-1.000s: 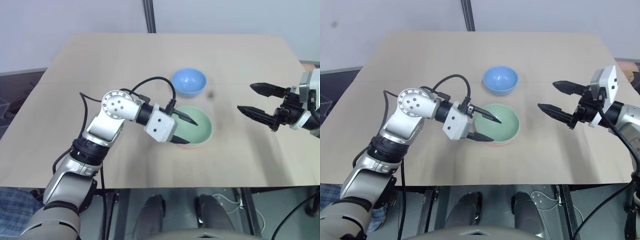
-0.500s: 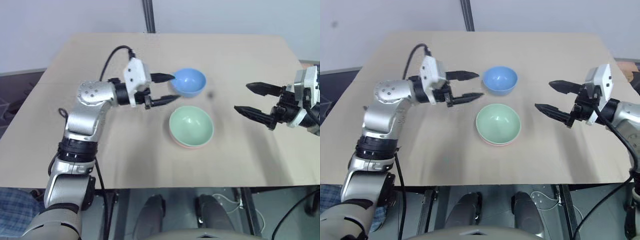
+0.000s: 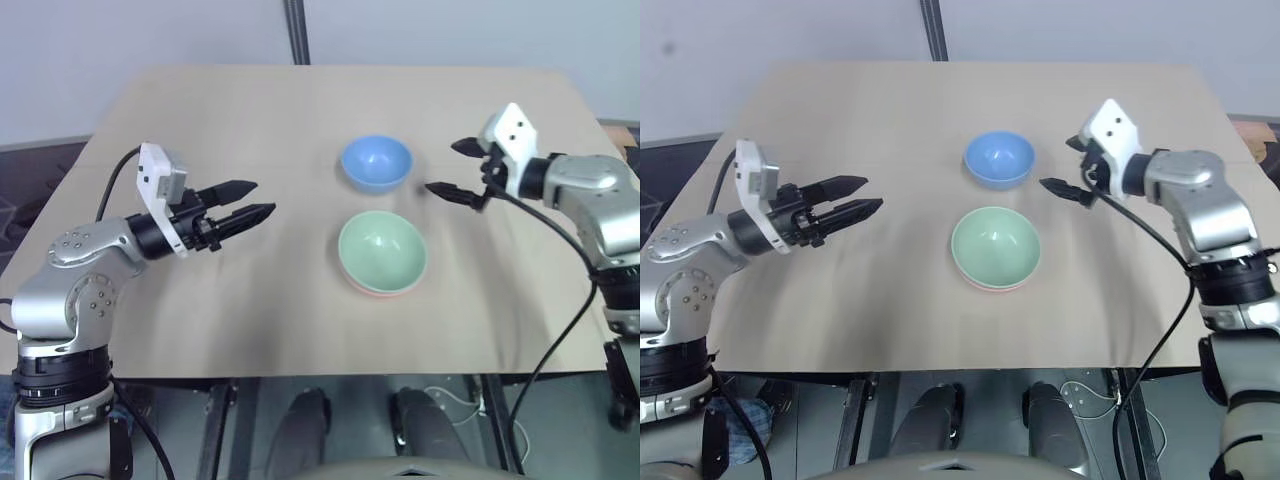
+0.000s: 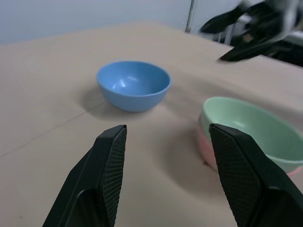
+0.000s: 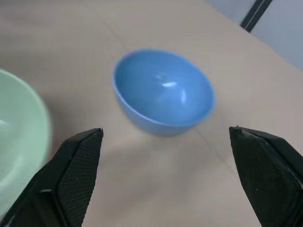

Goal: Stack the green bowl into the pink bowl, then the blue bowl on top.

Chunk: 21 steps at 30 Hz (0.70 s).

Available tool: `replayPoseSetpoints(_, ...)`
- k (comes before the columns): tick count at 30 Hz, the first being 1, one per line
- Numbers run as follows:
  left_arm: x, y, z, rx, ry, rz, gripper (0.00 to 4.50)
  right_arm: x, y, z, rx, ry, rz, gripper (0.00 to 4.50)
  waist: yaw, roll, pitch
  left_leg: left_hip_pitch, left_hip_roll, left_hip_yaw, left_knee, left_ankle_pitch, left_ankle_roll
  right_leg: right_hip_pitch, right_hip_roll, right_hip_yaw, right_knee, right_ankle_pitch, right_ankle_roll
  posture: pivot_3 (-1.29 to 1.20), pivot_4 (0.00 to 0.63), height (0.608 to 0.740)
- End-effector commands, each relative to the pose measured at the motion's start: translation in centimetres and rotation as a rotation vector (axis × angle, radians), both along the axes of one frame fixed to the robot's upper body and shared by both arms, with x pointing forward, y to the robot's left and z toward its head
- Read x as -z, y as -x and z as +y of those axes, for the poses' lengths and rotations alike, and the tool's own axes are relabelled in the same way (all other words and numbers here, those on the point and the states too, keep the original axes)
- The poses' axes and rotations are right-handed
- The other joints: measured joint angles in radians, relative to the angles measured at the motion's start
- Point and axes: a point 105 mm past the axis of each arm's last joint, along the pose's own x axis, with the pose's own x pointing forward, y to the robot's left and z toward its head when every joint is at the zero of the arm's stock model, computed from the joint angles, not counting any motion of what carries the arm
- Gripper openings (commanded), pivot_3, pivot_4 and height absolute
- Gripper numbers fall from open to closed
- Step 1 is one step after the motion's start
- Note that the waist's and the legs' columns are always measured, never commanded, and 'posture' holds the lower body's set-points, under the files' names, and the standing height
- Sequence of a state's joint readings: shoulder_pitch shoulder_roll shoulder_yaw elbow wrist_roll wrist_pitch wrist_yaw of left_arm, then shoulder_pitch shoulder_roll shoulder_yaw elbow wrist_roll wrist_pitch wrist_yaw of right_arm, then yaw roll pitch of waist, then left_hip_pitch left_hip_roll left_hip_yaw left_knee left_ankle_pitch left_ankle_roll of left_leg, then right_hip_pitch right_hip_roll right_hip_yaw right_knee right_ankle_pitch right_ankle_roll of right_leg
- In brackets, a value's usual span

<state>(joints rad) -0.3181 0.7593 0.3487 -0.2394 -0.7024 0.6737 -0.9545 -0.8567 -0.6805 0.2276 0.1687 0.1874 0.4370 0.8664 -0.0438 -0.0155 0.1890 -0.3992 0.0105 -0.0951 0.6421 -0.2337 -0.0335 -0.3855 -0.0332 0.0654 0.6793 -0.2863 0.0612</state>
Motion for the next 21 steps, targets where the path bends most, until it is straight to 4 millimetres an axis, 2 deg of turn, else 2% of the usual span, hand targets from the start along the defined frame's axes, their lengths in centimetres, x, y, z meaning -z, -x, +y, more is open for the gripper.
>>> replayPoseSetpoints(1,-1.1,1.6,-0.1,0.027,0.010,-0.026,2.93,-0.2,-0.9,2.9,-0.069,0.090,-0.059,4.50,0.000,0.000,0.000,0.000,0.000,0.000,0.000,0.000,0.000,-0.001,0.000,0.000,0.000,0.000,0.000,0.00,0.150,0.740)
replayPoseSetpoints(4,-0.8,2.0,0.0,0.023,0.011,-0.007,2.93,0.1,-1.8,4.7,-0.095,0.141,-0.078,4.50,0.000,0.000,0.000,-0.002,0.000,0.001,-0.001,0.000,0.000,-0.003,0.000,0.001,0.000,0.000,0.000,0.00,0.150,0.740)
replayPoseSetpoints(11,-0.4,2.4,0.1,0.008,0.021,0.001,2.93,0.0,-4.8,7.3,-0.038,0.247,-0.114,4.50,-0.001,0.000,0.001,-0.003,-0.001,0.001,-0.001,0.001,-0.001,-0.005,-0.001,0.001,0.001,0.000,0.000,0.00,0.150,0.740)
replayPoseSetpoints(16,-0.6,2.3,0.1,0.001,0.024,-0.005,2.93,0.8,-5.2,8.9,-0.070,0.301,-0.130,4.50,-0.001,0.000,0.000,-0.004,-0.001,0.002,-0.003,0.002,-0.003,-0.007,-0.001,0.002,0.001,0.000,0.000,0.00,0.150,0.740)
replayPoseSetpoints(21,-0.5,2.2,0.3,-0.003,0.015,-0.001,2.93,1.9,-4.9,10.2,-0.109,0.338,-0.115,4.50,-0.004,0.000,0.000,-0.013,-0.001,0.002,-0.002,0.003,-0.005,-0.017,-0.001,0.002,0.002,0.000,0.000,0.00,0.150,0.740)
